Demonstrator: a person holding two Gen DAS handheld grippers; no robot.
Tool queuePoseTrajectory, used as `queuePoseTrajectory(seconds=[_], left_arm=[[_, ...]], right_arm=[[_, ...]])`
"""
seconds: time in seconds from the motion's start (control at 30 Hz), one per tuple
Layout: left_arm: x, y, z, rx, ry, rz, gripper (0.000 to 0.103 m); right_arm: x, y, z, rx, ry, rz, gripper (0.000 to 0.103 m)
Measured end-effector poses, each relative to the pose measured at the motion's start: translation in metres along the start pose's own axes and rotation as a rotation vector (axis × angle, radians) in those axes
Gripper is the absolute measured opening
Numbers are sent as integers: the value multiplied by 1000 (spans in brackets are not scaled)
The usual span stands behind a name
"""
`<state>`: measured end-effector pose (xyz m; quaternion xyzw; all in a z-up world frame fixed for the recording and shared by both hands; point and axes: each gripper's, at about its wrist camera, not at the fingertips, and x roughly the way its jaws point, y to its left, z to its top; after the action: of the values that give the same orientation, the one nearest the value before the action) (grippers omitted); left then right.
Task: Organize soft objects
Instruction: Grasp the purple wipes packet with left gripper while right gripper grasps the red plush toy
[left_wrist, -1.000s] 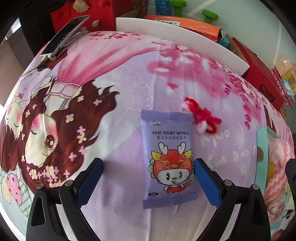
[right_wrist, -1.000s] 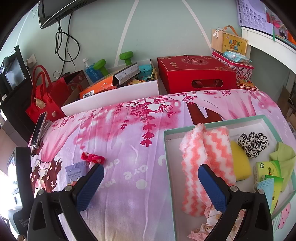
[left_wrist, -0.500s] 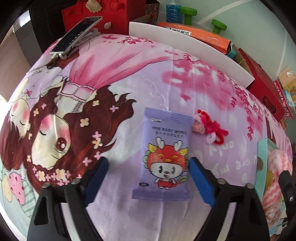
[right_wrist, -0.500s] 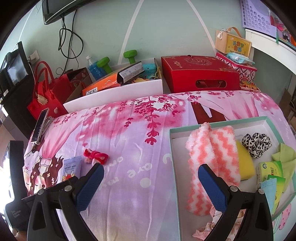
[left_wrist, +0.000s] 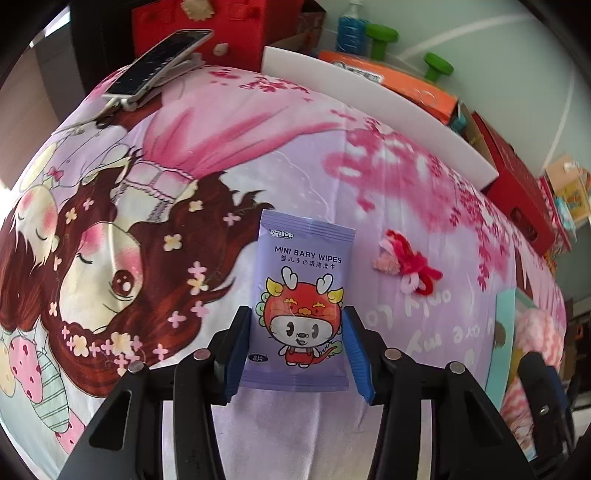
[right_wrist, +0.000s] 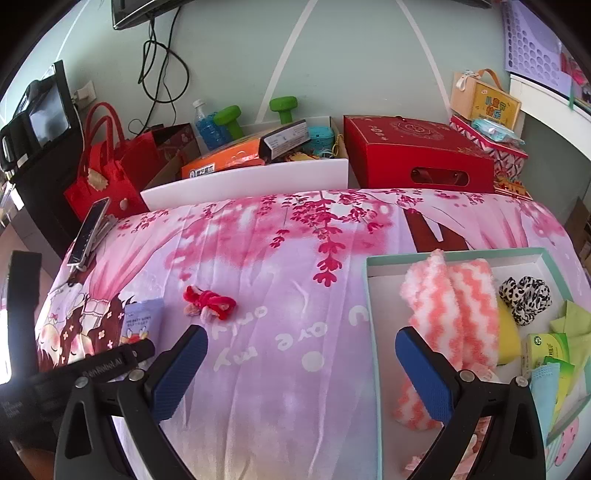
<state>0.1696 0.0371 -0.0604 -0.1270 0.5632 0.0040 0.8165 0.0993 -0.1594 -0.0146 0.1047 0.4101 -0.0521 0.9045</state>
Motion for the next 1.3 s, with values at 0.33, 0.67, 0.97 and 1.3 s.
queuePoseTrajectory(seconds=[0.33, 0.67, 0.97, 1.3], left_arm=[[-14, 16, 0, -70, -34, -39, 48], [-16, 28, 3, -121, -43, -31, 48], [-17, 35, 5, -146, -49, -40, 48], [-16, 35, 4, -160, -44, -63, 48]], right_arm=[[10, 20, -2, -61, 22, 8, 103], [34, 50, -1, -124, 57, 49, 103], [69, 79, 0, -200, 95, 54, 103], [98, 98, 1, -237, 121, 53, 97]])
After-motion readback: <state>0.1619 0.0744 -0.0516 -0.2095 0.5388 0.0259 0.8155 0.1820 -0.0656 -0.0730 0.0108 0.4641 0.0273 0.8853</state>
